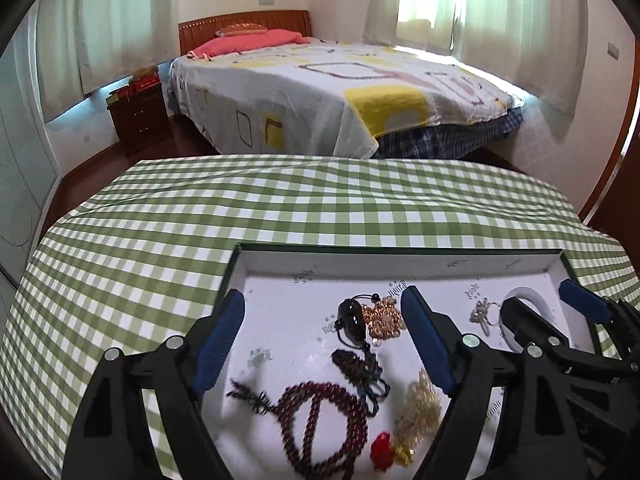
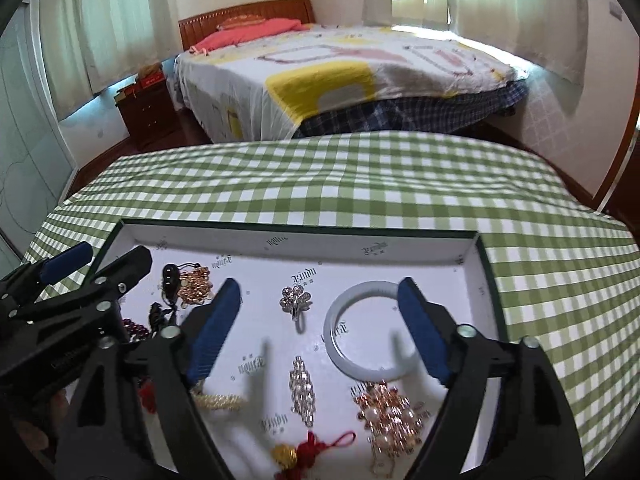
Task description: Organize jewelry
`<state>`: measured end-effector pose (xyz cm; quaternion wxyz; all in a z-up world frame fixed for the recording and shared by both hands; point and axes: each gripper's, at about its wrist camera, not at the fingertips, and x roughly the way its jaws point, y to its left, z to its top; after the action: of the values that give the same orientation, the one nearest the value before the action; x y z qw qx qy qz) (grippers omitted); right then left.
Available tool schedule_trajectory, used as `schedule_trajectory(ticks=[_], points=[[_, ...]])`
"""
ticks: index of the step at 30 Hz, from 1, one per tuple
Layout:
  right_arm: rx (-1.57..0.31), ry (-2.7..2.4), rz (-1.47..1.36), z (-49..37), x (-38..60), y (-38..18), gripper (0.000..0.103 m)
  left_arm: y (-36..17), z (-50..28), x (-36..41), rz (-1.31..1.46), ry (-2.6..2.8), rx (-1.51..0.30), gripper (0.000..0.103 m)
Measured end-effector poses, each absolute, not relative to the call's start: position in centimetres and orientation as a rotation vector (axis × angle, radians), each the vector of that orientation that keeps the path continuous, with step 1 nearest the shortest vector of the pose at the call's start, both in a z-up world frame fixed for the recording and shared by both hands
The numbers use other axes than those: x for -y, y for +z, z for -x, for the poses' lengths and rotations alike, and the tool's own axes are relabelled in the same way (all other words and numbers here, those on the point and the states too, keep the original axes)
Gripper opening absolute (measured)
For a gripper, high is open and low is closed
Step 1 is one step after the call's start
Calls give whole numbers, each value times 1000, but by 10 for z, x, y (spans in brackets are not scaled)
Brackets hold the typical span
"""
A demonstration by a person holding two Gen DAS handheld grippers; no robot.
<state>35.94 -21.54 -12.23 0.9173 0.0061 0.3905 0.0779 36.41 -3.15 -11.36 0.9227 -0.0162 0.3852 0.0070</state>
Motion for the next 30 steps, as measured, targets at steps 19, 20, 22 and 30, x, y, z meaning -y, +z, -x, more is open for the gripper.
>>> schedule_trajectory(ticks=[19,20,22,30], points=[[-747,116,-43,-208,247,-90,95,-66,-223,16,52,-2,-688,84],[-742,116,-40,-199,248,-88,95,-62,-213,16,50,-3,-679,84],[-738,121,-42,-184,248,-84,95,-58,-197,15,50,-5,-669,84],[-661,147,-33,-118,250,-40,95,-29,-133,14,12,19,-607,84]])
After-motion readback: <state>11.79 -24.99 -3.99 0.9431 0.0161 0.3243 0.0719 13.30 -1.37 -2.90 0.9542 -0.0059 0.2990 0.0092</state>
